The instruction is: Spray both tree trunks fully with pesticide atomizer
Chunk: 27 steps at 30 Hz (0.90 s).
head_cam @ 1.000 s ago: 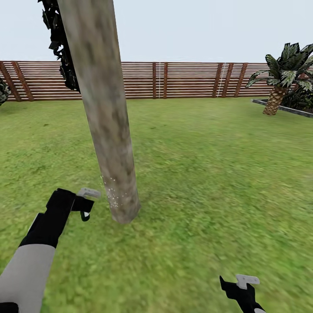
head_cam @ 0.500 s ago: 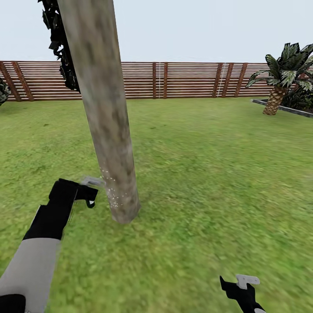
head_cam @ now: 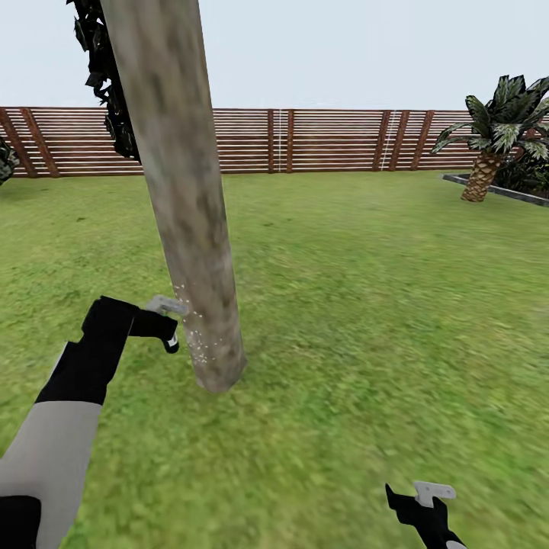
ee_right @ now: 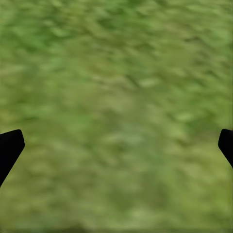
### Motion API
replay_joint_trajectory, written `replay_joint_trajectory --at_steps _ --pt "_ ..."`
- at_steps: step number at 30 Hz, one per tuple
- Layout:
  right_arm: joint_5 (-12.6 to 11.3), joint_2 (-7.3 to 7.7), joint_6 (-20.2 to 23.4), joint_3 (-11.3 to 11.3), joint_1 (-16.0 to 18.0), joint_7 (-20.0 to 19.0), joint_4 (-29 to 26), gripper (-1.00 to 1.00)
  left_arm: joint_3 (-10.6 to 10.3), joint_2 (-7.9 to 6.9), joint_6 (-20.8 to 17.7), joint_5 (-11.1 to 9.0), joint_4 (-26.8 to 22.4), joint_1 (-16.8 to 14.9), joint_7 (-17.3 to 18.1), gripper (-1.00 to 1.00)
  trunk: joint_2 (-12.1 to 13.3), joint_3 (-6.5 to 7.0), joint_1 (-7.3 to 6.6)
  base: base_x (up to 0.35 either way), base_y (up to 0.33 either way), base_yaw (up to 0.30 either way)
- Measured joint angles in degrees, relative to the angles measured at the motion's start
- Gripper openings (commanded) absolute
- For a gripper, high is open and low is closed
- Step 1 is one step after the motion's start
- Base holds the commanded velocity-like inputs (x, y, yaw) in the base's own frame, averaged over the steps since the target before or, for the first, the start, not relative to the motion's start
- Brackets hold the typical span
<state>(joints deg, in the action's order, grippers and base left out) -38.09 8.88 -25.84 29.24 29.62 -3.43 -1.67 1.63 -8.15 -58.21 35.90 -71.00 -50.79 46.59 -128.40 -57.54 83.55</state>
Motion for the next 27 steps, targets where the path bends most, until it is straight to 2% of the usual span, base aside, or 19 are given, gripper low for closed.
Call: replay_joint_trajectory --at_steps 3,5,7,9,11,14,17,21,23,26,27 --pt "0.01 0.00 0.00 0.01 0.00 0.00 0.00 1.00 0.24 -0.40 0.09 0.99 0.00 -0.01 -0.01 -1.00 0.00 0.00 0.00 0.000 0.000 0.000" --pt "0.01 -0.02 0.00 0.00 0.00 0.00 0.00 1.00 1.60 -1.59 0.21 1.54 0.28 0.06 -0.01 -1.00 0.00 0.00 0.00 0.000 0.000 0.000" --pt "0.03 -0.03 0.00 0.02 0.00 0.00 0.02 1.00 3.80 -4.19 0.42 2.16 1.94 0.45 -0.02 -1.00 0.00 0.00 0.00 0.000 0.000 0.000" --pt "0.03 -0.02 0.00 0.01 0.00 0.00 0.03 1.00 4.43 -5.19 0.41 1.69 3.59 0.71 -0.11 -1.00 0.00 0.00 0.00 0.000 0.000 0.000" --pt "0.03 -0.03 0.00 0.02 0.00 0.00 0.04 1.00 4.49 -5.43 0.62 1.54 4.28 0.82 -0.32 -1.00 0.00 0.00 0.00 0.000 0.000 0.000" --pt "0.03 -0.07 0.00 0.02 0.00 0.00 0.05 1.00 4.44 -5.28 0.98 1.68 4.90 1.61 -2.40 -1.00 0.00 0.00 0.00 0.000 0.000 0.000" --pt "0.03 -0.02 0.00 0.02 0.00 0.00 0.05 1.00 4.43 -4.62 1.08 1.41 5.75 3.96 -4.81 -1.00 0.00 -0.01 0.00 0.000 0.000 0.000" --pt "0.03 -0.08 0.00 0.03 0.00 0.00 0.08 1.00 4.50 -3.99 2.24 1.22 5.86 6.97 -5.26 -1.00 0.00 0.00 0.00 0.000 0.000 0.000" --pt "0.03 -0.09 0.00 0.03 0.00 0.00 0.08 1.00 4.65 -2.83 2.98 1.17 5.91 8.34 -5.81 -1.00 0.00 0.00 0.00 0.000 0.000 0.000" --pt "0.03 -0.09 0.00 0.03 -0.02 0.00 0.05 1.00 4.81 -1.76 3.44 0.97 7.00 8.92 -8.89 -1.00 0.00 0.00 0.00 0.000 0.000 0.000" --pt "0.03 -0.09 0.00 0.03 -0.02 0.00 0.06 1.00 4.85 -0.51 3.94 -0.82 9.11 9.08 -11.63 -1.00 0.00 -0.01 0.01 0.000 0.000 0.000"
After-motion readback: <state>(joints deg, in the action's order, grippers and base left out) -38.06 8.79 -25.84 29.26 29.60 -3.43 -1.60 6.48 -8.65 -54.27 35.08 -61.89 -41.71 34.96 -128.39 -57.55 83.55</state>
